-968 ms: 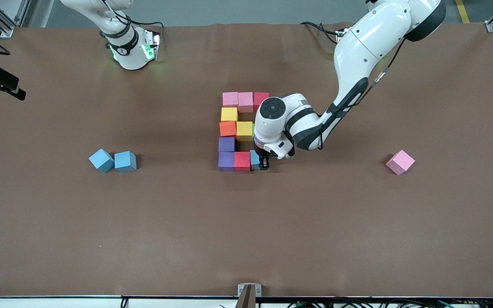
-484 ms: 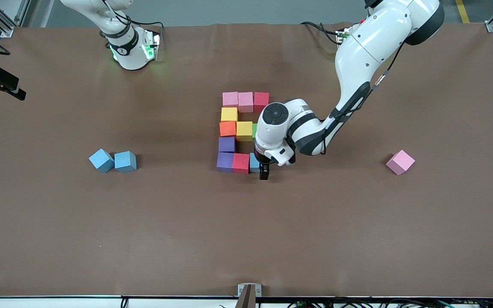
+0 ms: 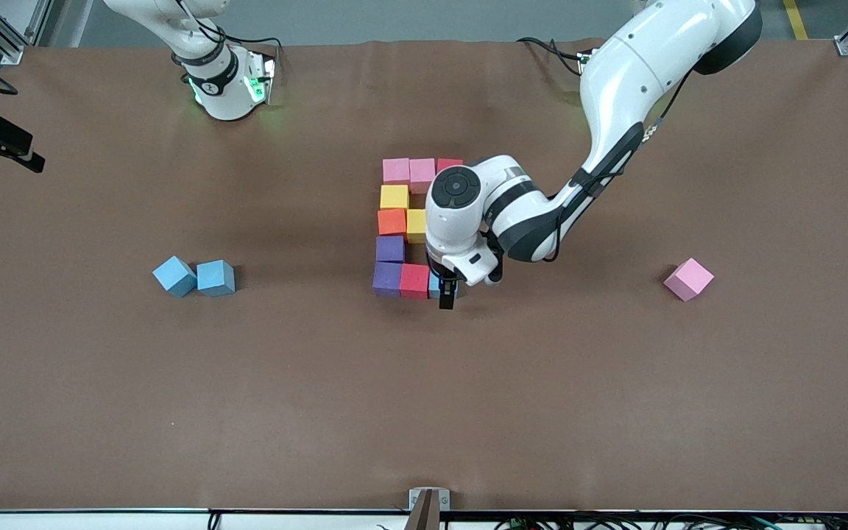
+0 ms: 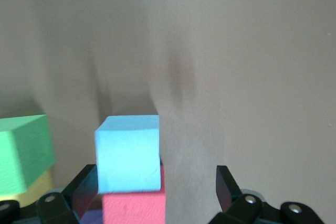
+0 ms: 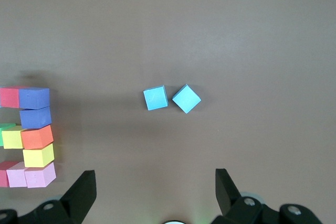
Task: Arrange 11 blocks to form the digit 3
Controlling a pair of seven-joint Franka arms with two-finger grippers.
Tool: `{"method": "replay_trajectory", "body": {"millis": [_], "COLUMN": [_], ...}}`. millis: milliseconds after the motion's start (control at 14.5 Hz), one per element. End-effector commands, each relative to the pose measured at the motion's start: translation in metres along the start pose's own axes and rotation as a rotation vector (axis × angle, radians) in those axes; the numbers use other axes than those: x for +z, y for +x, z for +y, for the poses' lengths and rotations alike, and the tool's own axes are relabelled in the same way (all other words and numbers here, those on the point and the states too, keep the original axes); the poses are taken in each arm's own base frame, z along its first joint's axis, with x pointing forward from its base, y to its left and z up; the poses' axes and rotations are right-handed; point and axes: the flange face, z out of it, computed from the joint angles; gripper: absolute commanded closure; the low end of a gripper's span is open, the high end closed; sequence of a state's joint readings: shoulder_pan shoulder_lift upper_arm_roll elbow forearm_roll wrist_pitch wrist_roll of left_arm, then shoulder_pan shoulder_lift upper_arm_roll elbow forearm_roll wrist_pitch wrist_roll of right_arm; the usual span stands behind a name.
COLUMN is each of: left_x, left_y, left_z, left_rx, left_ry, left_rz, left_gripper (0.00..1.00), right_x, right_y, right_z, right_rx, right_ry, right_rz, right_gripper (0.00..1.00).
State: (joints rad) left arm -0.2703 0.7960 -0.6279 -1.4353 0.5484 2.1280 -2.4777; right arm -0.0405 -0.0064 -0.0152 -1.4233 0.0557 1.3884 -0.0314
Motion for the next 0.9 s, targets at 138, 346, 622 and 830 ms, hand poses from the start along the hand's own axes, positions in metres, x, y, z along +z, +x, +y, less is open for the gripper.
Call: {"method": "replay_trajectory", "body": {"millis": [138, 346, 622, 830], "left_x": [-0.077, -0.104, -0.142, -0.189], "left_y": [0.037, 0.071, 0.133, 0.210], "left_z": [0.027, 0.041, 0.059, 0.080], "left_rx": [0.176, 0.280, 0.466, 0.647], "left_ry": [0.050, 0.050, 0.062, 0.033], "left_rz": [-0.013, 0.003, 0.065, 0.112], "left_gripper": [0.01, 0.01, 0.01, 0.00], "right_x": [-0.002, -0.002, -0.001, -0.001], "right_y": [0.002, 0.002, 0.003, 0.003], "right_z": [0.002, 0.003, 0.002, 0.002], "right_rx": [-0.007, -0.007, -0.009, -0.009], "right_ry": [-0.010, -0.010, -0.010, -0.010], "right_rz": [0.001, 0.001, -0.001, -0.001], "right_gripper": [0.00, 0.00, 0.00, 0.00]}}
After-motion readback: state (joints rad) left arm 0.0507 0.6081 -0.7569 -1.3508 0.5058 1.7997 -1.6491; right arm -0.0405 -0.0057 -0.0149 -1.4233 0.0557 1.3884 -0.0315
